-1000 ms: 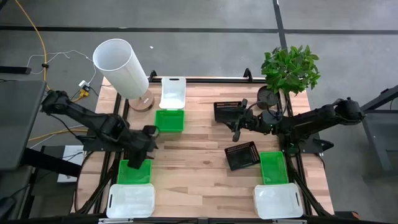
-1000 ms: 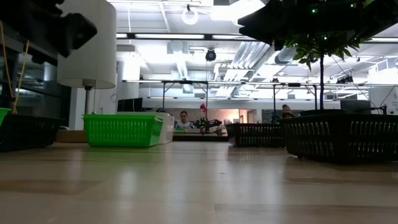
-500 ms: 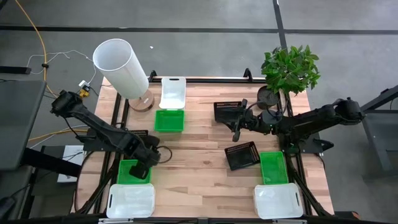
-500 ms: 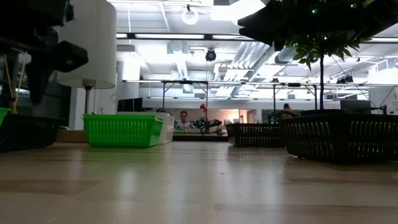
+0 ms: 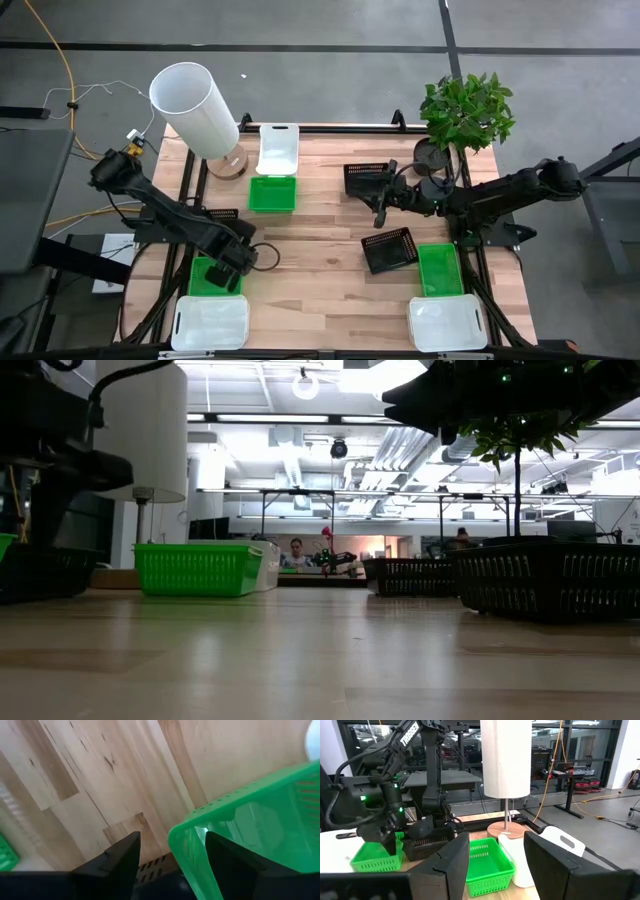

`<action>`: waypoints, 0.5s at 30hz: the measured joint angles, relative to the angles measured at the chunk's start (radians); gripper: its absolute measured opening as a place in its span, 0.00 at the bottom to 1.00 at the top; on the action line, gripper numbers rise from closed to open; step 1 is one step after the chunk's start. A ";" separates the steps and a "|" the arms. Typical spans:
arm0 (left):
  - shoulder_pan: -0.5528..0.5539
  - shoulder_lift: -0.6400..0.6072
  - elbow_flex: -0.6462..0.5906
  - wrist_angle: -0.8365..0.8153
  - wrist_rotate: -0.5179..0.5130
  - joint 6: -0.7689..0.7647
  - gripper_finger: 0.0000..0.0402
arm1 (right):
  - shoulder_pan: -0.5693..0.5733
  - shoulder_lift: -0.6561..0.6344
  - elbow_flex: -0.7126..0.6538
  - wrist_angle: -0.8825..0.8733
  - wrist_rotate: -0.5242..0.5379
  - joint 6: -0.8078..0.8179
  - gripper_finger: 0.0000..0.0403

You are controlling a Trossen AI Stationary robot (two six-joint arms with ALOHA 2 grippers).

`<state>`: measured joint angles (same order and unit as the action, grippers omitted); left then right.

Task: Stack baskets by color
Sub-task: Stack the bottom-left green bin on the top green bin

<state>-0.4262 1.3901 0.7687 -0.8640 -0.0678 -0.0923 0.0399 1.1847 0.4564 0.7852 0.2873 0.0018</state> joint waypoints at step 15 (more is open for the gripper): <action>0.000 0.034 0.000 0.000 -0.012 0.000 0.18 | 0.000 0.000 0.000 -0.003 -0.006 0.002 0.44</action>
<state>-0.4263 1.4239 0.7685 -0.8641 -0.0803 -0.0926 0.0399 1.1847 0.4564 0.7822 0.2810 0.0040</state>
